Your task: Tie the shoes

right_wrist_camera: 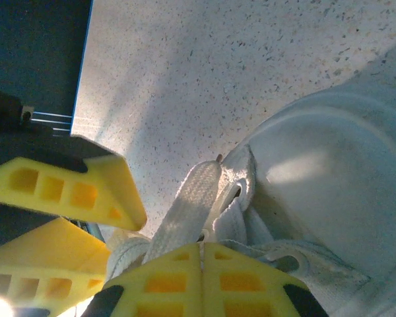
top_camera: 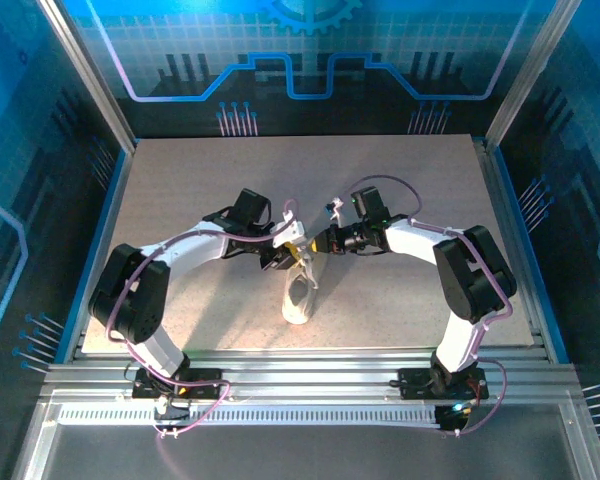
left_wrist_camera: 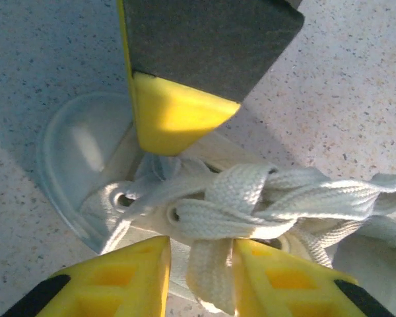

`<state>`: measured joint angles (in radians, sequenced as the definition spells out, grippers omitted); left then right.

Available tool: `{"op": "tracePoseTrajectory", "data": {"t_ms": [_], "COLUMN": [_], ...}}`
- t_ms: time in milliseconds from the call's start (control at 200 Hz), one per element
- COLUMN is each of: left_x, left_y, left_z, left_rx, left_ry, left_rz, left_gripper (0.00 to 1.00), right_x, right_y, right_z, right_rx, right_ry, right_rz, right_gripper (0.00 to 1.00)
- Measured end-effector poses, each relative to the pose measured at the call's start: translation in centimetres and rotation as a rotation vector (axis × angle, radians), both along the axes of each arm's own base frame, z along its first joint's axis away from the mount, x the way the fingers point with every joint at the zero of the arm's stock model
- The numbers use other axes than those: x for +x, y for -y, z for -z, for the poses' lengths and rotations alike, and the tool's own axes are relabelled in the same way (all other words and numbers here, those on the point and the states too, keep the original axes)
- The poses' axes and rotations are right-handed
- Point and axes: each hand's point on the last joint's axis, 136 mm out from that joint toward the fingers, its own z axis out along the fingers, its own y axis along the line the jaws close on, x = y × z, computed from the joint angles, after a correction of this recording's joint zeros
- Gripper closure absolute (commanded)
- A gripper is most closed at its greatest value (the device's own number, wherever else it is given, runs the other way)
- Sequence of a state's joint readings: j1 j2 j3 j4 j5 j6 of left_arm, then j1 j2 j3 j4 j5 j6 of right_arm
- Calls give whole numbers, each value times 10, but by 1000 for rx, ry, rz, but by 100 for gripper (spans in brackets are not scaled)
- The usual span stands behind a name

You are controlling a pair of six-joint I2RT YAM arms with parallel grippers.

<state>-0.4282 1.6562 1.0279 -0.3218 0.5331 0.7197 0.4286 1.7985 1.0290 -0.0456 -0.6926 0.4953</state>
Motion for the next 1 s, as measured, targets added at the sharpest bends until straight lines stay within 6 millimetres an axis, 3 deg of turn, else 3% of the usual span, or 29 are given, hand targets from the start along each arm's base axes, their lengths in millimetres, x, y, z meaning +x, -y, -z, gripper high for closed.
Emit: {"op": "tracePoseTrajectory", "data": {"t_ms": [90,525,1001], "left_x": [-5,-23,-28], "left_y": [-1,-13,-24], "left_z": [2,-3,11], "left_rx": [9,32,84], "left_ry": [-11,-19,-50], "left_rz": [18,4,-45], "left_gripper": [100,100,100], "right_x": [1,3,-2], "right_y": [1,6,10], "right_z": [0,1,16], "right_rx": [0,-8,-49], "right_ry": [2,6,-3], "right_rz": [1,1,-23], "right_gripper": [100,100,100]}}
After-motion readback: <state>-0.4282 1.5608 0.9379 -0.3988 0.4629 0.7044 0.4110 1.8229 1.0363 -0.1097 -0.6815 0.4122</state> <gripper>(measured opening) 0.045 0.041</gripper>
